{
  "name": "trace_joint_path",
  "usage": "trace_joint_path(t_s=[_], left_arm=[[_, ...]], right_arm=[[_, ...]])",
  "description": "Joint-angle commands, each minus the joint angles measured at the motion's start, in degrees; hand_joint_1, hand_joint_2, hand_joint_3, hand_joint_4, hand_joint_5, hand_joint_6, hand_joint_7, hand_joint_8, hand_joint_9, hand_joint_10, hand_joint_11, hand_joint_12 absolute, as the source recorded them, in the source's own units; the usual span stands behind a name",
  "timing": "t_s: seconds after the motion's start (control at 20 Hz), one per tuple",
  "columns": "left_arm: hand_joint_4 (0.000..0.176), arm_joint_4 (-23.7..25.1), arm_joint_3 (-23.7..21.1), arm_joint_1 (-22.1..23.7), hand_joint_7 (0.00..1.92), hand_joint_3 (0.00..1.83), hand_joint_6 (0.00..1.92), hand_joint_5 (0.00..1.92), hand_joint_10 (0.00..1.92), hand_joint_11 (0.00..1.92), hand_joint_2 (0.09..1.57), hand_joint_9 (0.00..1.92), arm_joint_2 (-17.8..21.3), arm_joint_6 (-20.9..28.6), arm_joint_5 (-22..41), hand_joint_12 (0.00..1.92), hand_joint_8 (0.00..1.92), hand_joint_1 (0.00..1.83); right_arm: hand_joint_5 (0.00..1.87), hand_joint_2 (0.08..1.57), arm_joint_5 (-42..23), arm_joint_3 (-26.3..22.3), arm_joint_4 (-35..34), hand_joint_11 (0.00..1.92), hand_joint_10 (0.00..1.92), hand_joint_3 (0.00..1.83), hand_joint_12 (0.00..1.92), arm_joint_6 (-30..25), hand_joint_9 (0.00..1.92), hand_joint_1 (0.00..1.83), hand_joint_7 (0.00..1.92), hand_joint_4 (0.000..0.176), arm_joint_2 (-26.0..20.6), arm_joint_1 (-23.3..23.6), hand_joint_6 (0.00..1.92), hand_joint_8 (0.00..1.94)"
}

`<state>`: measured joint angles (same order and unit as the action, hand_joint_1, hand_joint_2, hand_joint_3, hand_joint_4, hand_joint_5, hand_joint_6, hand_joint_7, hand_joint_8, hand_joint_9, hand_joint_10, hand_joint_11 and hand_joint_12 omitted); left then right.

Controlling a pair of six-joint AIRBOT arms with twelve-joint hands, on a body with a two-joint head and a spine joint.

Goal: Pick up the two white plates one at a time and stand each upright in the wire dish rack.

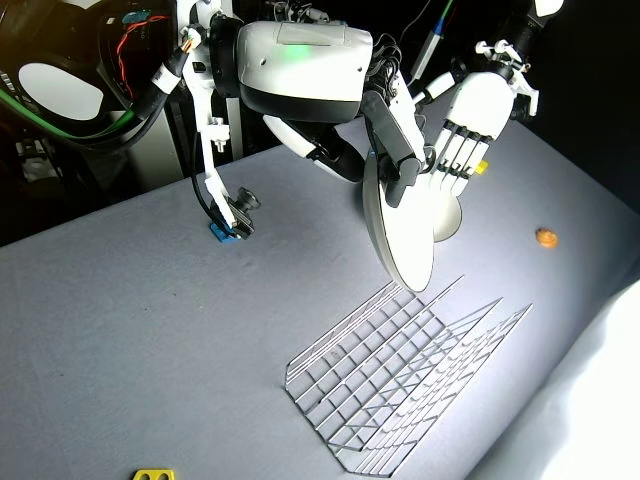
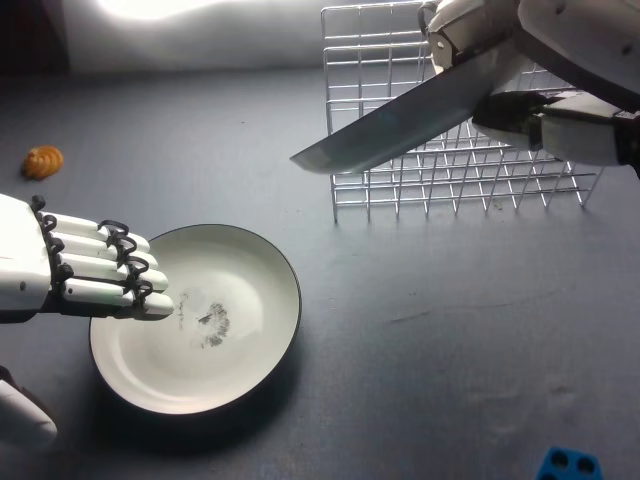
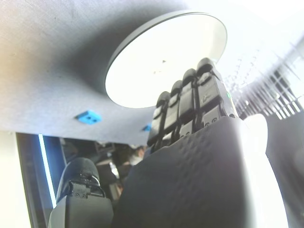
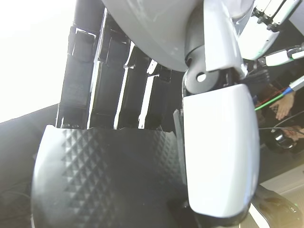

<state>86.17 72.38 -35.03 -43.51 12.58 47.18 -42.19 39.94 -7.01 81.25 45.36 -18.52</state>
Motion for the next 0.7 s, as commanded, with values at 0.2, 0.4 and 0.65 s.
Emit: trace_joint_path(t_s=[0.2, 0.4, 0.65], left_arm=[[0.000, -2.61, 0.36, 0.59, 0.00, 0.00, 0.00, 0.00, 0.00, 0.00, 1.06, 0.00, -0.18, 0.32, 1.35, 0.00, 0.00, 0.00], [0.000, -2.58, 0.21, 0.63, 0.00, 0.00, 0.00, 0.00, 0.00, 0.00, 1.06, 0.00, -0.11, 0.32, 1.27, 0.00, 0.00, 0.00], [0.000, -2.26, 0.08, 0.60, 0.00, 0.00, 0.00, 0.00, 0.00, 0.00, 1.06, 0.00, -0.12, 0.32, 1.16, 0.00, 0.00, 0.00]], right_arm=[[0.98, 1.10, -9.96, 0.24, 0.95, 0.90, 0.01, 0.00, 0.76, 0.53, 1.26, 1.23, 1.05, 0.024, 0.11, 0.44, 1.01, 0.86], [0.99, 1.09, -10.14, 0.33, 0.96, 0.89, 0.00, 0.00, 0.78, 0.78, 1.26, 1.23, 1.08, 0.020, 0.16, 0.38, 0.99, 0.80], [1.02, 1.08, -10.77, 0.77, 0.99, 0.91, 0.00, 0.00, 0.75, 2.36, 1.27, 1.24, 1.12, 0.018, 0.48, 0.22, 0.95, 0.74]])
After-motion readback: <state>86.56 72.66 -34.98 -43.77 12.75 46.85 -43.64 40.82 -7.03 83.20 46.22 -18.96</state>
